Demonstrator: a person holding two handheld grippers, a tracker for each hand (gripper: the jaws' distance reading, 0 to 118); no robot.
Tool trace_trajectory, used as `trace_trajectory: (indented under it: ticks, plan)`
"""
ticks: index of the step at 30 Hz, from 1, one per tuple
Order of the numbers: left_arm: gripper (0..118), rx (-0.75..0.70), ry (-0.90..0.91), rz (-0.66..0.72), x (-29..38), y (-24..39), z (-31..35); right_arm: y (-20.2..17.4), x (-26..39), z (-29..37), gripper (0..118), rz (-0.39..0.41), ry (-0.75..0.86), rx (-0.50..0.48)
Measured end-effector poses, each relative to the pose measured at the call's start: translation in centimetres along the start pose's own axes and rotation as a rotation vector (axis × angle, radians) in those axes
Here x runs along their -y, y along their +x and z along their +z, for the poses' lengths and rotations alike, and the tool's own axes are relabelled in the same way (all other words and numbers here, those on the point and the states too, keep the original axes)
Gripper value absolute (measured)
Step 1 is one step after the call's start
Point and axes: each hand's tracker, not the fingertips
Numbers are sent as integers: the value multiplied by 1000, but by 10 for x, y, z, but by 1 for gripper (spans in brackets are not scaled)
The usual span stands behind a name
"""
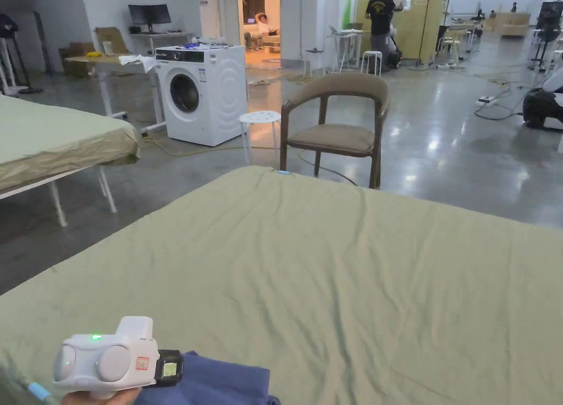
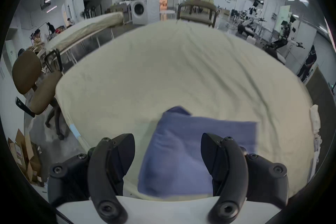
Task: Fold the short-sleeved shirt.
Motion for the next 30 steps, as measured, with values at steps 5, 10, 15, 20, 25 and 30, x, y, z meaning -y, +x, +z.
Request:
trace_trajectory:
  ticks: [5, 10, 15, 20, 25, 30]
  plan:
    - [78, 290, 280, -60, -5, 31, 124, -22, -24, 31, 0, 182, 159, 8]
    - [78, 505, 577, -60, 33, 91, 244, -46, -49, 73, 0, 228, 384, -24]
    - [73, 475, 754, -172, 70, 146, 292, -64, -64, 102, 0, 323, 555, 0]
    - [45, 516, 835, -222, 90, 167, 308, -78, -62, 118, 0, 340, 597, 56]
    - [3, 398, 815, -324, 100, 175, 313, -75, -63, 124, 0, 330, 630, 59]
    - [0, 445, 817, -294, 102, 168, 316, -72, -69, 127, 0, 330, 643, 69]
